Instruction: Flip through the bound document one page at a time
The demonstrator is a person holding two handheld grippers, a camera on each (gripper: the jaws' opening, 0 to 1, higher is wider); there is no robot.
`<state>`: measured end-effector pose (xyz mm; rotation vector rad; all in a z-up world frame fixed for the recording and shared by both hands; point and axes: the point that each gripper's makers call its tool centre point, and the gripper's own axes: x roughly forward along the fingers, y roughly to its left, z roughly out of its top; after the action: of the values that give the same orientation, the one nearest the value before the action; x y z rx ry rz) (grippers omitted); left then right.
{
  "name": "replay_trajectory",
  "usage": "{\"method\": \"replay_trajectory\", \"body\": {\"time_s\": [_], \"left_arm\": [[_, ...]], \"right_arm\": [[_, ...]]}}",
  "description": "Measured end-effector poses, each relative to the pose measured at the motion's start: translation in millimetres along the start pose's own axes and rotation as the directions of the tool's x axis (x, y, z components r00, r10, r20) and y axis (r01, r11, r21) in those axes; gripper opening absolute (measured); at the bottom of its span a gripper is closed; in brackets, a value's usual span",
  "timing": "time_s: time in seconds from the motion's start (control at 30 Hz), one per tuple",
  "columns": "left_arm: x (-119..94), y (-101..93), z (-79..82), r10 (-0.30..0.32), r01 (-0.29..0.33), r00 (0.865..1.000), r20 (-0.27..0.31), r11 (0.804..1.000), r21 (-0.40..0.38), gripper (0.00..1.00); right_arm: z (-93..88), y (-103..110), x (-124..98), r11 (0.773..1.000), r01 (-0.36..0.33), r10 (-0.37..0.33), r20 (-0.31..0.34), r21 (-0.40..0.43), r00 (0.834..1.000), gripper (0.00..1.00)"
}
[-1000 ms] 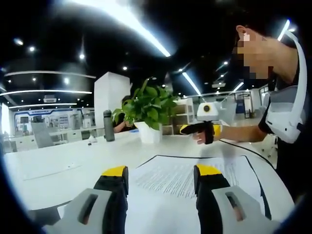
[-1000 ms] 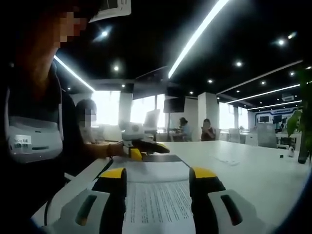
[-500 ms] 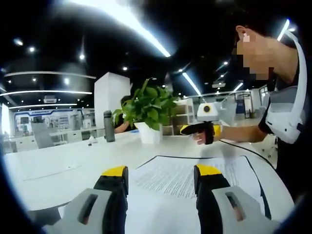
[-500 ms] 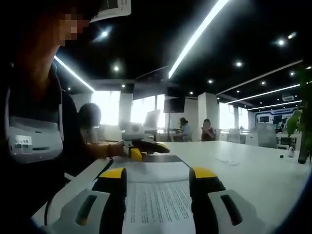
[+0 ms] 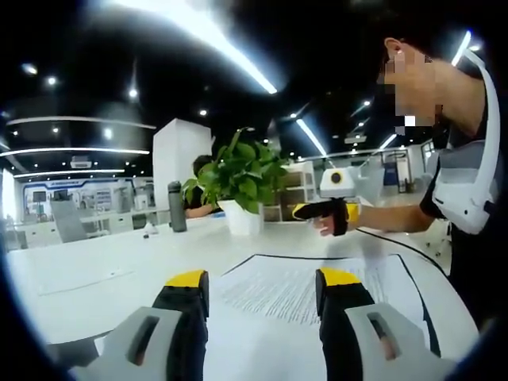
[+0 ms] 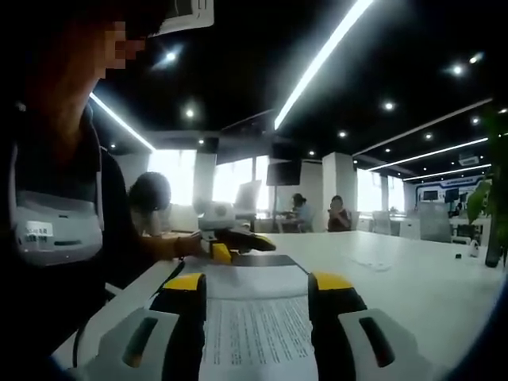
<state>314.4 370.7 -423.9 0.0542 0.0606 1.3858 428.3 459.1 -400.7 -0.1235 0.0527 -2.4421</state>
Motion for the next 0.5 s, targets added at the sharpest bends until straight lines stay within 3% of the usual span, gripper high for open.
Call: {"method": "replay_trajectory", "body": {"time_s": [0.5], "left_arm": [[-5.0, 0.2, 10.0, 0.002, -0.003, 0.999, 0.032, 1.000, 0.007, 0.55]], "right_arm": [[0.8, 1.3, 1.7, 1.000, 0.006, -0.006, -0.001, -0.010, 1.000, 0.54]]}}
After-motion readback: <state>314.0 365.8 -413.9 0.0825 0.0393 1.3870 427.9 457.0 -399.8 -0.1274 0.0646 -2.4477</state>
